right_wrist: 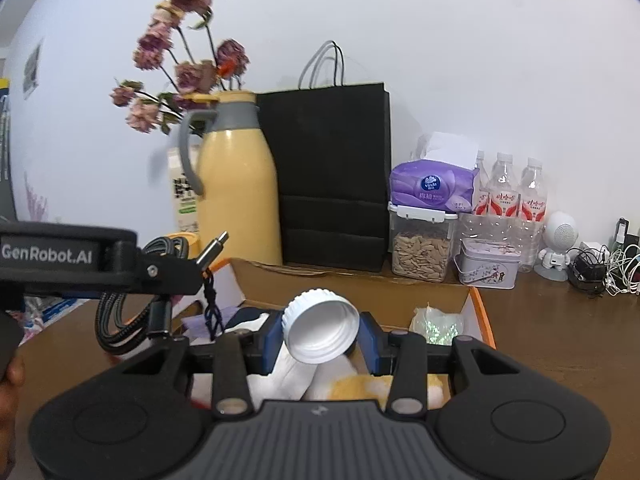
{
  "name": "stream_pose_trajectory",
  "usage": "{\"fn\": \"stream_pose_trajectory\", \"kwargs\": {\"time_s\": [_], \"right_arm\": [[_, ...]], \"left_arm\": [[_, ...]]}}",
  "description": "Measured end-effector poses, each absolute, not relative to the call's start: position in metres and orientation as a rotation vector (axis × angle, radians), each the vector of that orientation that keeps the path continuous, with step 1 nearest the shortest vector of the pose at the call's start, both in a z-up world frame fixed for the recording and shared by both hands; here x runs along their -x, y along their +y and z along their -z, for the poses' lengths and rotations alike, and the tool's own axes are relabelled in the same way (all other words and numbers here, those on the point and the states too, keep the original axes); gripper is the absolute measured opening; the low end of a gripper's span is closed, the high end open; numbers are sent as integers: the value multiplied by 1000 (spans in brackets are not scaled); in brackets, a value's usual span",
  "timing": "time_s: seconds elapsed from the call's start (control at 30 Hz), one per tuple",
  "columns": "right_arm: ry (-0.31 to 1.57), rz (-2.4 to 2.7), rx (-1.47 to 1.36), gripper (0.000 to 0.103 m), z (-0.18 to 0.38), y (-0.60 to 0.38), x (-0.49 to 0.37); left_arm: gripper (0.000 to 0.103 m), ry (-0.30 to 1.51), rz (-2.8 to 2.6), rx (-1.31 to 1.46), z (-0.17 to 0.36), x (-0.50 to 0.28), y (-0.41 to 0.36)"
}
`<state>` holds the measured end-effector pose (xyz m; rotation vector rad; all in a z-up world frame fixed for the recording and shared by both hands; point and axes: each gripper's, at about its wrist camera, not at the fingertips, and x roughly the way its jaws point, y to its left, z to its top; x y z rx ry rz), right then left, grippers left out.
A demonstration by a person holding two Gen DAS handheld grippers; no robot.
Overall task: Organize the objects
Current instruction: 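Lower the cable and white cap into the box and open both tools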
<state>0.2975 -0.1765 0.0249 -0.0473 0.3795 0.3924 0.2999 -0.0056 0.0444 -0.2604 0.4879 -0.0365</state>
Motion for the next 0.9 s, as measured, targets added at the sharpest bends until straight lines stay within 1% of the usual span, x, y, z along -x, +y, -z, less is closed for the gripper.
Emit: {"fn": "stream_pose_trajectory", "kwargs": {"time_s": [0.27,0.67,0.7,0.73,0.77,0.8,0.83,0.87,0.9], "right_arm": [[416,-330,8,39,-1,-182,-332],[449,-308,34,40,8,-182,-334],[450,-307,38,46,8,-181,-334],[450,-305,40,52,9,-181,-333],[447,-301,40,69,9,-181,-333],[444,-295,42,89,9,-181,-332],[440,-288,46,97,9,-181,-331],[434,-282,46,103,9,-182,-330],[429,-277,44,103,9,-183,-330]], "left_arm": [[94,535,-12,238,-15,-342,-14],[96,531,-67,122,-2,-346,-25],[102,525,-76,120,-1,-346,-25],[103,519,-83,121,-1,-345,-24],[103,511,-94,122,-2,-344,-24],[103,509,-101,122,-2,-344,-23],[103,510,-102,124,-2,-344,-22],[103,511,-102,126,-2,-344,-22],[103,512,-105,125,-1,-344,-22]]}}
